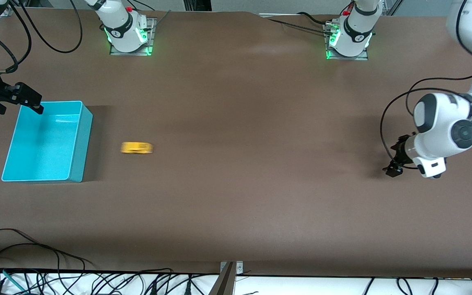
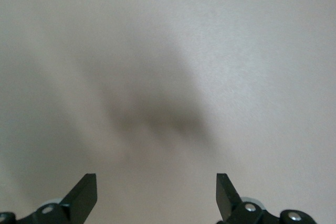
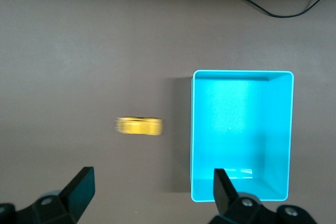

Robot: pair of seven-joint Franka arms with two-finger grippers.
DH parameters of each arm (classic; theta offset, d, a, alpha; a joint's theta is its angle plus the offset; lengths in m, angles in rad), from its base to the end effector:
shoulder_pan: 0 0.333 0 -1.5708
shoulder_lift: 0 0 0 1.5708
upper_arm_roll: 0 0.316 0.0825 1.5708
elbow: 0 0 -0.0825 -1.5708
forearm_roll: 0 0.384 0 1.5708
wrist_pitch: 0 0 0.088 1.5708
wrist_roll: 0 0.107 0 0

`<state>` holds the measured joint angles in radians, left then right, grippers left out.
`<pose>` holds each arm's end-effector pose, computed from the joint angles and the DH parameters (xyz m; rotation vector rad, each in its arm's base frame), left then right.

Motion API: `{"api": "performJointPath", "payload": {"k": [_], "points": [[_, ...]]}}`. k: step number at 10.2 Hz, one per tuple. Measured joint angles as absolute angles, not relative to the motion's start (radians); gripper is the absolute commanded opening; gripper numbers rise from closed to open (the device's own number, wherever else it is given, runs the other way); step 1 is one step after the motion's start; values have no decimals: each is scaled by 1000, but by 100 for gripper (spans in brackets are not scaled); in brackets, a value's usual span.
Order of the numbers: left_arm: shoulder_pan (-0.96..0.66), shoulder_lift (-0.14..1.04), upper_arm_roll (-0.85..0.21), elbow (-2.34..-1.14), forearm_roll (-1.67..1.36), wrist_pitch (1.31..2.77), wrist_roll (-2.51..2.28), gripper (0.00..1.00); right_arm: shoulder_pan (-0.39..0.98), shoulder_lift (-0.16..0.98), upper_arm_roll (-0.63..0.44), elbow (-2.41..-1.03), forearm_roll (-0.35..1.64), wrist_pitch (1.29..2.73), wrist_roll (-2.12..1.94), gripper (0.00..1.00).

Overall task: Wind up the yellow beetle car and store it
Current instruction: 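Open the left gripper and let the car roll toward the teal bin, then raise the left gripper while the right gripper moves toward the car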

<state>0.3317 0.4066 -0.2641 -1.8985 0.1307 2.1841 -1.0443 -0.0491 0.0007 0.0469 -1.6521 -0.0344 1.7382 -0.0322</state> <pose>0.6140 0.0542 0.2855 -2.6778 -1.5440 0.1429 0.5690 -0.0044 0.6007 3.1028 0.0532 0.1317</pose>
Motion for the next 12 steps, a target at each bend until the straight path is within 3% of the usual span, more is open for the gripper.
{"api": "performJointPath", "payload": {"k": [5, 12], "points": [[333, 379, -320, -1780, 122, 1981, -706, 100, -49, 1, 47, -1652, -34, 1738, -32, 100], [329, 299, -378, -1771, 122, 1892, -594, 100, -48, 49, 47, -1652, -34, 1733, -32, 100]]}}
